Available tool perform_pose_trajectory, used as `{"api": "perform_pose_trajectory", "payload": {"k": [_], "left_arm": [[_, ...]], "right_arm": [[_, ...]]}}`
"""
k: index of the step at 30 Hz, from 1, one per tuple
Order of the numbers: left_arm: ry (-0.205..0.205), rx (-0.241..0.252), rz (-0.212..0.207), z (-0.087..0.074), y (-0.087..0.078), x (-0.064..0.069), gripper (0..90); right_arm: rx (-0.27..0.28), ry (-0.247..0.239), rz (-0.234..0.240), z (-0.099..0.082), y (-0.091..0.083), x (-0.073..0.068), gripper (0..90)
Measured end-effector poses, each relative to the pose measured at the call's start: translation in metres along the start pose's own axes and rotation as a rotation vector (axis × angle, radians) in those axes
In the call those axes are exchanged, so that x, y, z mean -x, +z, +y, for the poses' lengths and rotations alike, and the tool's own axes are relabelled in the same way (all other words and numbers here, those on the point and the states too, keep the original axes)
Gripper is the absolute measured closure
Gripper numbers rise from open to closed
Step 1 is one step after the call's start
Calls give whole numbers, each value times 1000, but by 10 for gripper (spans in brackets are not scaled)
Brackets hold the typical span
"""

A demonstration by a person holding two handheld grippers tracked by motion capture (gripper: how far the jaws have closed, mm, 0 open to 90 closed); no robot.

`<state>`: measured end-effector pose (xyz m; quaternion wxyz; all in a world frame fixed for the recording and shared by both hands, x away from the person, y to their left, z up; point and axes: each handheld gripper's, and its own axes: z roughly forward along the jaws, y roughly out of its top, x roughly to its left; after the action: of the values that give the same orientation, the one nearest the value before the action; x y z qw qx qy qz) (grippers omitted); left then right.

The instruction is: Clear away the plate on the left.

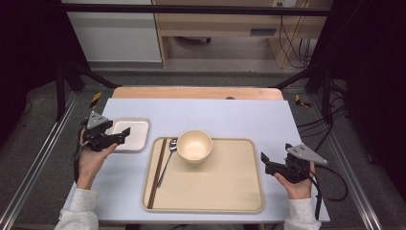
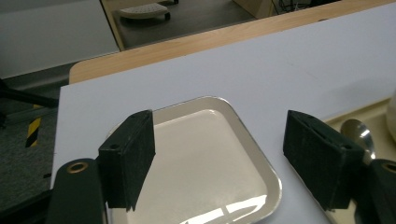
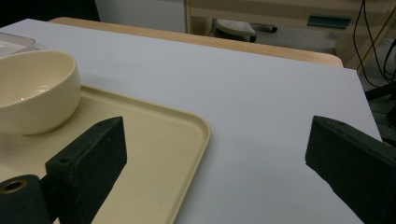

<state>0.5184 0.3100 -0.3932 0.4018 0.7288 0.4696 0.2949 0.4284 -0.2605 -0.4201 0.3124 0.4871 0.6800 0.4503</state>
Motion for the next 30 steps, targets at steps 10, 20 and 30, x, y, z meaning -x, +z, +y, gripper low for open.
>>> {"api": "perform_pose_trajectory", "payload": {"k": [10,20,30], "left_arm": [[-33,-9,28,-1,9,-21,263],[-74,-55,60,-14,27,-41,288],[-107,-93,91,-26,40,-58,337]], "right_arm": [[-1,-4,-1,0,0,1,59],[2,-5,-3,0,1,0,60],[-9,-12,-3,-1,2,0,59]]}}
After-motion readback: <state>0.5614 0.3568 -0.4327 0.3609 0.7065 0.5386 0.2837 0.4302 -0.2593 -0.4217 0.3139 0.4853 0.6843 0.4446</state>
